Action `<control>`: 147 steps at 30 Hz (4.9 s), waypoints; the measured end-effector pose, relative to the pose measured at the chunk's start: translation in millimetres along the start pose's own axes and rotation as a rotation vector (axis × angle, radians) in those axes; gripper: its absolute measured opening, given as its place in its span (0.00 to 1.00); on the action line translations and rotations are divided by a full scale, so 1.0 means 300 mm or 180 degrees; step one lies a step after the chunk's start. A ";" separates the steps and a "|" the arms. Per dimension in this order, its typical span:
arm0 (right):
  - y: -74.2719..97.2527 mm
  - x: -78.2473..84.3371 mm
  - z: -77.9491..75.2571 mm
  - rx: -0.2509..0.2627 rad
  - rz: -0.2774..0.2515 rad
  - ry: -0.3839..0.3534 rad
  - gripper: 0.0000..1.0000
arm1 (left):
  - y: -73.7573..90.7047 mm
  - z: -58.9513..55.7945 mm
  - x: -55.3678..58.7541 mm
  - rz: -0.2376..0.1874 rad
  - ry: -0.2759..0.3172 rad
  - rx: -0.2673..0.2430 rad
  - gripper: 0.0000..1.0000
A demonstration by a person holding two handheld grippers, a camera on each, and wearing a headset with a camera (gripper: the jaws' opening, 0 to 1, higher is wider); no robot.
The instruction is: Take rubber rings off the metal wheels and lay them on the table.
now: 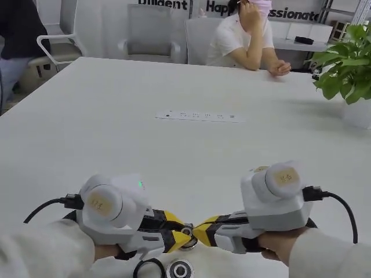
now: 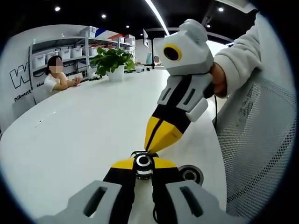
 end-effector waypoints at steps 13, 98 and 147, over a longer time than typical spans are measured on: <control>-0.005 -0.002 -0.002 -0.0017 -0.0062 -0.0133 0.00 | -0.003 0.001 -0.001 0.0002 0.0011 -0.0020 0.08; -0.056 0.028 0.268 -0.0758 0.0262 -0.0262 0.00 | 0.423 -0.107 -0.013 0.0329 0.0467 0.0042 0.84; -0.032 -0.042 0.171 -0.0434 0.0024 -0.0115 0.05 | 0.423 -0.110 -0.027 0.0299 0.0452 0.0048 0.82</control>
Point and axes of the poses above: the centre of the closed fingertips' face, and the gripper's own axes: y roughly backward along the fingers, z roughly to its left, x roughly out of its underside, the point moved 2 cm from there along y, roughly backward along the fingers, and after that the axes turned 14 degrees about -z, right-handed, at the moved point
